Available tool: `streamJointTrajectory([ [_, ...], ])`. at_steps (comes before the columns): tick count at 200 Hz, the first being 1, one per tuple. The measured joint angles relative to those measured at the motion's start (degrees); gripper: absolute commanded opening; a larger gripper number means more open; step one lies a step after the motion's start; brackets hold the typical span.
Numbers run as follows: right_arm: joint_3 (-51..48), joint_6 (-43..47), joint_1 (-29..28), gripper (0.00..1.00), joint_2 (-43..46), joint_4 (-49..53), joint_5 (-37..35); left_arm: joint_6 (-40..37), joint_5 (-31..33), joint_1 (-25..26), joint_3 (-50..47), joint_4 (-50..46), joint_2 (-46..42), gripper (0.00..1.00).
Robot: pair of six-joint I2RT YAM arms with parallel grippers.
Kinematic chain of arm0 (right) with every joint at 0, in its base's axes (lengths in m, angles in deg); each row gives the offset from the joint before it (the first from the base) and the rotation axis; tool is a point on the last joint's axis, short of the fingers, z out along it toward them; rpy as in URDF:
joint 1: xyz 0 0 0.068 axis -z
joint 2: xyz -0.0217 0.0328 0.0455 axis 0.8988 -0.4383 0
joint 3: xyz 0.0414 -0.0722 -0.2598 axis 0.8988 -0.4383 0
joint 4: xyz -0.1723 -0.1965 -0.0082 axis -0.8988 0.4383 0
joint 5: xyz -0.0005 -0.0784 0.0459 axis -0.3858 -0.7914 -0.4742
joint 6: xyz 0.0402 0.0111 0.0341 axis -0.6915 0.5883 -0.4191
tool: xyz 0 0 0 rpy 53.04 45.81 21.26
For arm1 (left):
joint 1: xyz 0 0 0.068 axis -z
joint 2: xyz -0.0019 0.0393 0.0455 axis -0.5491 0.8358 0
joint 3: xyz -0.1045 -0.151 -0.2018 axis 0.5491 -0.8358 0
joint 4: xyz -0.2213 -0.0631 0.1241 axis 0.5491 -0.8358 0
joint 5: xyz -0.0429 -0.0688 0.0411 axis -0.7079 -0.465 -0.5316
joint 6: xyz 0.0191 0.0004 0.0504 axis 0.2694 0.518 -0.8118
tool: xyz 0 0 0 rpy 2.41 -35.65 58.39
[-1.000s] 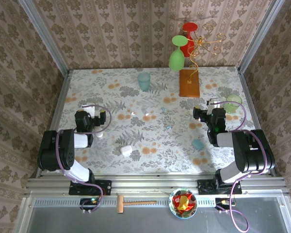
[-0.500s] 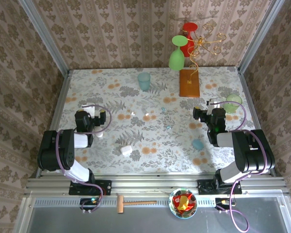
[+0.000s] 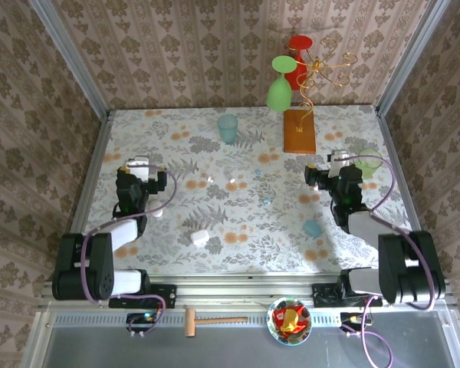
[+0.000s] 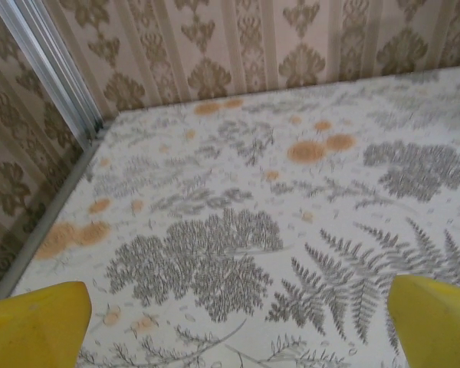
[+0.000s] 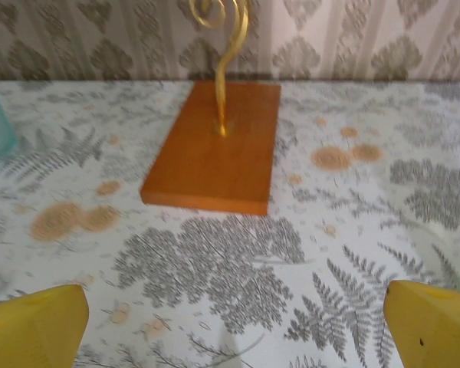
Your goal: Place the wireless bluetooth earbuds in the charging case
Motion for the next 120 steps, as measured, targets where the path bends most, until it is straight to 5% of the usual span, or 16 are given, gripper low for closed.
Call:
streamJointTrajectory([
  [58,5.66,6.67,-9.55,1.00,10.38,14.69,8.15,1.70,2.36,5.53,4.87,-18.34,-12.52,1.00],
  [120,10.67,16.55,-28.79,1.00,5.99,25.79,20.37,10.34,-0.83,5.92,7.06,-35.52,-20.90,1.00],
])
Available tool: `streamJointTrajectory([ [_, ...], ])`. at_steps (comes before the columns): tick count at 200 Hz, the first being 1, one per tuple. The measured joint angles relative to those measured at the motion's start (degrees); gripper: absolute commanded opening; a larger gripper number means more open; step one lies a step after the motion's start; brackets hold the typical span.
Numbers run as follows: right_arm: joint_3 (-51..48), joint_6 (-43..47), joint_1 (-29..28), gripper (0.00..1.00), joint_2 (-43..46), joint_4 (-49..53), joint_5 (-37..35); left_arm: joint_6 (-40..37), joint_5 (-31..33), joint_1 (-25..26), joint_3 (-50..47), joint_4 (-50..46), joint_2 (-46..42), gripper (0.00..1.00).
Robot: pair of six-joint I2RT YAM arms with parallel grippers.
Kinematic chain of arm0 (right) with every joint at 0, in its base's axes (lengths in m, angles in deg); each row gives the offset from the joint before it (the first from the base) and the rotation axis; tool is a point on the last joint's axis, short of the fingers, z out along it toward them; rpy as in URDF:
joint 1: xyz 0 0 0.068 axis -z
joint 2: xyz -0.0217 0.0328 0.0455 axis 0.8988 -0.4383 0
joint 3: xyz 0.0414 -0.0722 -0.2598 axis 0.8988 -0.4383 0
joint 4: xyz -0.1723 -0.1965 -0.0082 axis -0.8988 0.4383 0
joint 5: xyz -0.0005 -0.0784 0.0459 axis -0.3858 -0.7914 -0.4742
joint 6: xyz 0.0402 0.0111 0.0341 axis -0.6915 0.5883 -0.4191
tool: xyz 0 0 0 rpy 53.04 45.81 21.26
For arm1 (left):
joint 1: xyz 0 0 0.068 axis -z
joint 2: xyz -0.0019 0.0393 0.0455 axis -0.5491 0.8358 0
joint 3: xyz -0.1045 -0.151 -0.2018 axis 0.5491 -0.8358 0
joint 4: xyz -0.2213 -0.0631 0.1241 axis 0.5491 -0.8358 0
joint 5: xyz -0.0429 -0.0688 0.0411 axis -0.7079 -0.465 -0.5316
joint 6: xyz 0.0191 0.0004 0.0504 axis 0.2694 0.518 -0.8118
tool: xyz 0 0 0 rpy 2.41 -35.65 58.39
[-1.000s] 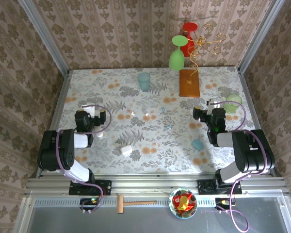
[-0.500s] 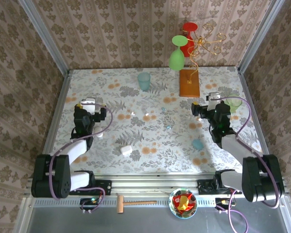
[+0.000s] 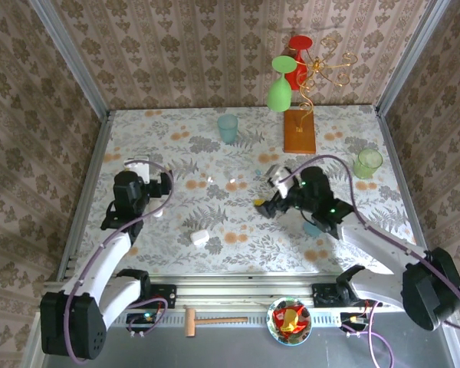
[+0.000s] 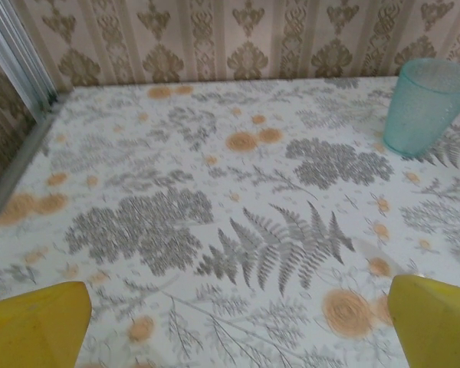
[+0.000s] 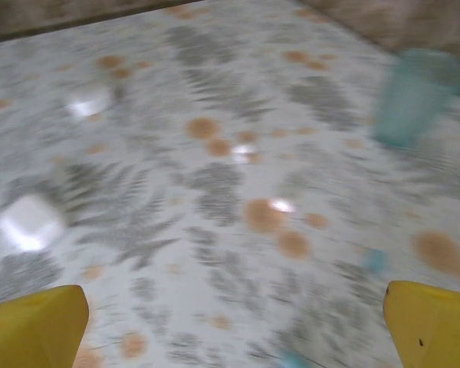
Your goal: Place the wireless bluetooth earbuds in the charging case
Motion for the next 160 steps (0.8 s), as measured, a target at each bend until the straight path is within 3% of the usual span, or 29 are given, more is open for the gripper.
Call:
streamJointTrajectory([
  [31,4.87,5.16,-9.31,1.00,-9.70,2.71,4.26,4.83,-2.86,0.04,1.07,-7.02,-1.07,1.00],
  [69,14.29,11.58,-16.09,1.00,-24.04,4.85,5.57,8.87,-5.88,0.04,2.21,-11.80,-3.45,1.00],
  [129,24.39,17.70,-21.44,0.93,-41.42,5.07,6.19,11.91,-9.01,0.04,2.49,-15.52,-7.39,1.00],
  [160,26.75,18.64,-22.25,0.90,-45.81,5.16,6.16,14.16,-10.54,0.42,0.90,-15.74,-10.03,1.00],
])
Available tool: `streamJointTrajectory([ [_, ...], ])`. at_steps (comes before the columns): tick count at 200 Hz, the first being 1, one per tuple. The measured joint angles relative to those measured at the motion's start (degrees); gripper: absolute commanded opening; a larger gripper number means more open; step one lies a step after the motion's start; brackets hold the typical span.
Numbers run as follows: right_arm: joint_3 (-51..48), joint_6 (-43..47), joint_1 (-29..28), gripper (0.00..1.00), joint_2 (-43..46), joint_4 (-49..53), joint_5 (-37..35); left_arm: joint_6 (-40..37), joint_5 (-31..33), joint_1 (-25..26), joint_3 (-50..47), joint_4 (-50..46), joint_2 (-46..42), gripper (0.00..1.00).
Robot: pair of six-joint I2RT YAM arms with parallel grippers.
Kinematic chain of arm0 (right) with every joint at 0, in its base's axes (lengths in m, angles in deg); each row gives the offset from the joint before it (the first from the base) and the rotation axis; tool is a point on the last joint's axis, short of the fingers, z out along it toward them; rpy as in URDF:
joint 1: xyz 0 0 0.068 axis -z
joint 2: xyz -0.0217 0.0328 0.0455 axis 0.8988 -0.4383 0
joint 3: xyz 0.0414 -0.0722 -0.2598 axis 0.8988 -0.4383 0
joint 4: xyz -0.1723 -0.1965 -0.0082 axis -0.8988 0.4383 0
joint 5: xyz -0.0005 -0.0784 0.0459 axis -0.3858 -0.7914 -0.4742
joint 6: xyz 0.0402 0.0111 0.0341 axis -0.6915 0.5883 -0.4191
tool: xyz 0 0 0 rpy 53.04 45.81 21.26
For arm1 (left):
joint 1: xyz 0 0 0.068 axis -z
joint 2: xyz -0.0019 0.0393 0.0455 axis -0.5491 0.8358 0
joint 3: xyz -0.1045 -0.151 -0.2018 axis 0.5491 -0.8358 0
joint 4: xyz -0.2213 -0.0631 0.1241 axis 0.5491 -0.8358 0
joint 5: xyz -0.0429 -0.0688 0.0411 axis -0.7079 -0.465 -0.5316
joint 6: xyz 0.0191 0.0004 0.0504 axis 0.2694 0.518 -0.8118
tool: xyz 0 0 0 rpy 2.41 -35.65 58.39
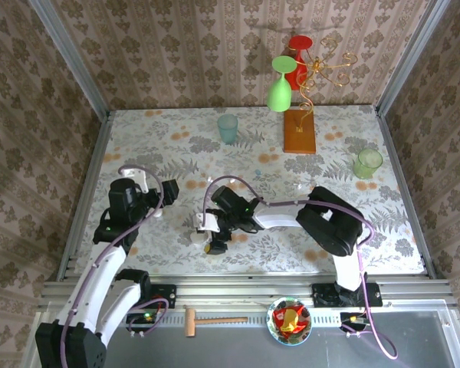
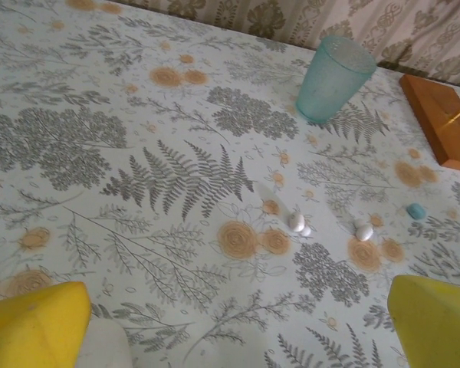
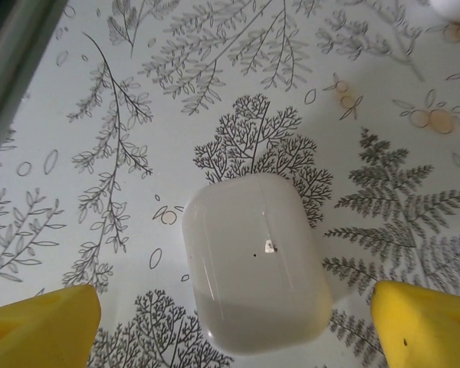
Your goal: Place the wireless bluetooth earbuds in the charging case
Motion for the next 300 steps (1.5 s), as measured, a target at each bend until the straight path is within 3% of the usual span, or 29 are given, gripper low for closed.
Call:
streamJointTrajectory([
  [29,2.12,0.66,0.02,0.81,-2.34,0.22,0.00,1.20,-0.46,0.26,-1.88,-0.42,-1.11,1.00],
  [105,3.04,2.32,0.02,0.41,-3.54,0.81,-0.02,1.77,-0.66,0.26,-2.58,-1.25,-1.97,1.00],
  [151,-0.81,1.40,0.02,0.40,0.07,0.50,-1.84,2.86,-0.92,0.76,-2.56,-1.25,-1.97,1.00],
  [199,-8.92,0.22,2.01,0.40,12.13,-2.25,-7.50,3.41,-3.30,4.00,-0.90,-2.03,-1.70,1.00],
  [247,-12.35,0.98,7.96,0.39,25.38,-3.98,-14.08,4.66,-14.03,10.84,1.99,1.27,2.19,1.00],
  [300,-12.39,3.13,10.80,0.38,35.12,-3.43,-16.13,9.79,-26.05,18.91,1.95,10.54,7.89,0.87],
])
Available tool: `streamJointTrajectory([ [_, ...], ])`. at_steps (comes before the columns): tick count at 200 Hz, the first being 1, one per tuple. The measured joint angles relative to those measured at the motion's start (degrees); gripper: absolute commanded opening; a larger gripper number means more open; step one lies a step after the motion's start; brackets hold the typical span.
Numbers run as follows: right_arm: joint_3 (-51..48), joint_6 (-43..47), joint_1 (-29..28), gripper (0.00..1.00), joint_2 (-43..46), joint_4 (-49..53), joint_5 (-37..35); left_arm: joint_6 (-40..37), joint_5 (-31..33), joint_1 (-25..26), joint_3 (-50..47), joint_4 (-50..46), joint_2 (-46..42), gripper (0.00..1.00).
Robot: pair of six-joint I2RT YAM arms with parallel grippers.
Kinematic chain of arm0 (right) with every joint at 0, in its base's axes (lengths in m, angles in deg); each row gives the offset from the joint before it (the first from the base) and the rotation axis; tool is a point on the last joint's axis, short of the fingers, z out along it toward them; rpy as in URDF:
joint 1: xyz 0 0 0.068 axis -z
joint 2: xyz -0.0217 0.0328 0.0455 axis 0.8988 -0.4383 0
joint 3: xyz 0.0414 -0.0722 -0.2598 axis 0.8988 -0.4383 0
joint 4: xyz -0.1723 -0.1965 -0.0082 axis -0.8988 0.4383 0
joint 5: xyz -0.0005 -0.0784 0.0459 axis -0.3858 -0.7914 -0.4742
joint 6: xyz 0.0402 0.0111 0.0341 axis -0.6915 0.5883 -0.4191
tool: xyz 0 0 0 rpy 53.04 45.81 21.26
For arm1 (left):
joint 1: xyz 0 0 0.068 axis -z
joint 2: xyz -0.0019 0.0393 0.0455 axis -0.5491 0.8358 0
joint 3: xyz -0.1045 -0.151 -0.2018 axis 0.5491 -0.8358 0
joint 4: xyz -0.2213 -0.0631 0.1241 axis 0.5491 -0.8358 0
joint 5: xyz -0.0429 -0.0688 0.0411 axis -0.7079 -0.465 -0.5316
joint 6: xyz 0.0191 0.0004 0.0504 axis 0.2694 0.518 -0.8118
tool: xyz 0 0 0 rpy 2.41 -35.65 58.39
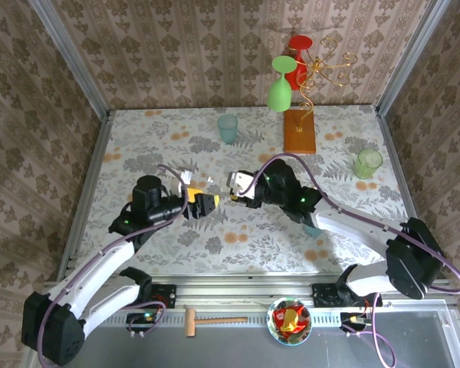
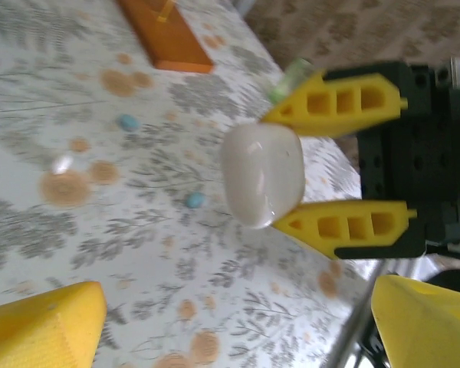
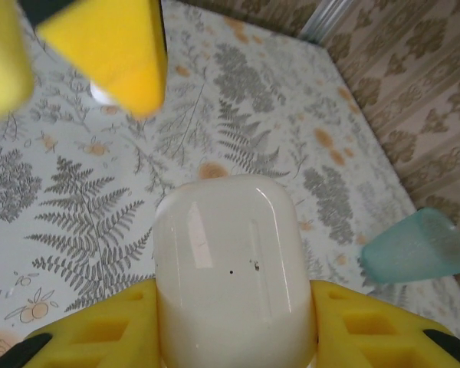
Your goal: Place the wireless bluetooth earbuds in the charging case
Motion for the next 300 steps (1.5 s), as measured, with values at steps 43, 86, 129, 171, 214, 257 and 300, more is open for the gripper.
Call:
streamJointTrajectory([
  [43,0.00,-0.24,0.00,0.37,2.93,0.72,2.38,2.25,-4.37,4.81,-0.37,7.04,3.34,0.74],
  [86,0.00,-0.44,0.00,0.36,3.58,3.43,5.62,2.08,-4.74,4.98,-0.37,10.08,3.54,0.57],
  [129,0.00,-1.29,0.00,0.36,5.57,4.02,7.80,2.71,-4.57,4.98,-0.35,11.65,3.93,0.37],
  [171,0.00,-2.60,0.00,0.35,5.92,3.56,8.50,3.19,-5.09,5.03,-0.35,14.12,4.98,0.31],
  [214,0.00,-3.39,0.24,0.35,5.92,3.41,8.63,4.24,-5.79,5.03,-0.35,15.82,5.73,0.23],
  [257,0.00,-3.41,0.50,0.36,5.92,3.34,8.68,4.72,-6.05,5.03,-0.35,17.14,6.34,0.36],
  [300,0.00,-3.39,0.26,0.36,5.92,3.96,10.40,5.35,-6.40,5.25,-0.33,18.80,7.52,0.23],
])
